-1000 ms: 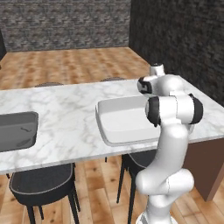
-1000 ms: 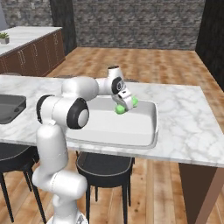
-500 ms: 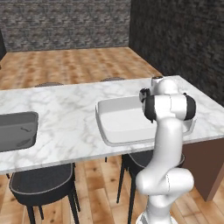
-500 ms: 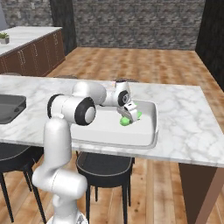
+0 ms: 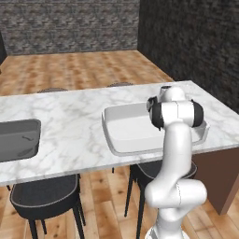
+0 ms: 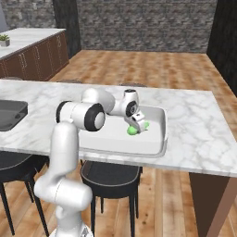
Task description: Place the cold items (corn and squash) from the fridge in one tupperware on the dining counter. Place the warm items (kebab skewer and hot dog) in the stove area in another tupperware.
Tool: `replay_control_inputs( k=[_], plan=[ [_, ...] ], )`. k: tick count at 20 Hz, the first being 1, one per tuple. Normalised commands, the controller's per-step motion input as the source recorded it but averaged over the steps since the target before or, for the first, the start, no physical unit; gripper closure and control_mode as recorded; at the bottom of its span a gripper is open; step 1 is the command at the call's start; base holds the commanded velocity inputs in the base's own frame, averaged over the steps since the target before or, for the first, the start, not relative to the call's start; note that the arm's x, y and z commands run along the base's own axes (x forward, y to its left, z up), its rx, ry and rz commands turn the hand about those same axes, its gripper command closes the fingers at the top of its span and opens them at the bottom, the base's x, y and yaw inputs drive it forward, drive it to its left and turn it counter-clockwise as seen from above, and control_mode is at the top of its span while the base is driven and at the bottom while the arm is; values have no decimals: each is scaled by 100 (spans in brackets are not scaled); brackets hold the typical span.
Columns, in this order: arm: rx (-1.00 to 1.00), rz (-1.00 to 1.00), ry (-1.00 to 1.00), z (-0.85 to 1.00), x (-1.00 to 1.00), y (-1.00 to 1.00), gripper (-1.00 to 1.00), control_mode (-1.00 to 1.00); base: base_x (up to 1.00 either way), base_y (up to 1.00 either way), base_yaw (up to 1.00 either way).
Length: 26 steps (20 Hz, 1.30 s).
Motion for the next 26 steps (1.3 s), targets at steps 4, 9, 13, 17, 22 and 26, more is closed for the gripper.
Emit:
replay_control_inputs(
  k=[4, 9, 13, 17, 22, 26],
  plan=[
    [18, 0, -4, -8, 39, 0, -100, -100, 0, 0, 0],
    [22, 0, -19, 2, 1, 0, -100, -100, 0, 0, 0],
    [21, 0, -26, 26, 0, 0, -100, -100, 0, 0, 0],
    [2, 1, -18, 41, -10, 0, -100, -100, 0, 0, 0],
    [2, 1, -25, 71, -63, 0, -100, -100, 0, 0, 0],
    [0, 9, -27, 100, -100, 0, -100, -100, 0, 0, 0]
  ],
)
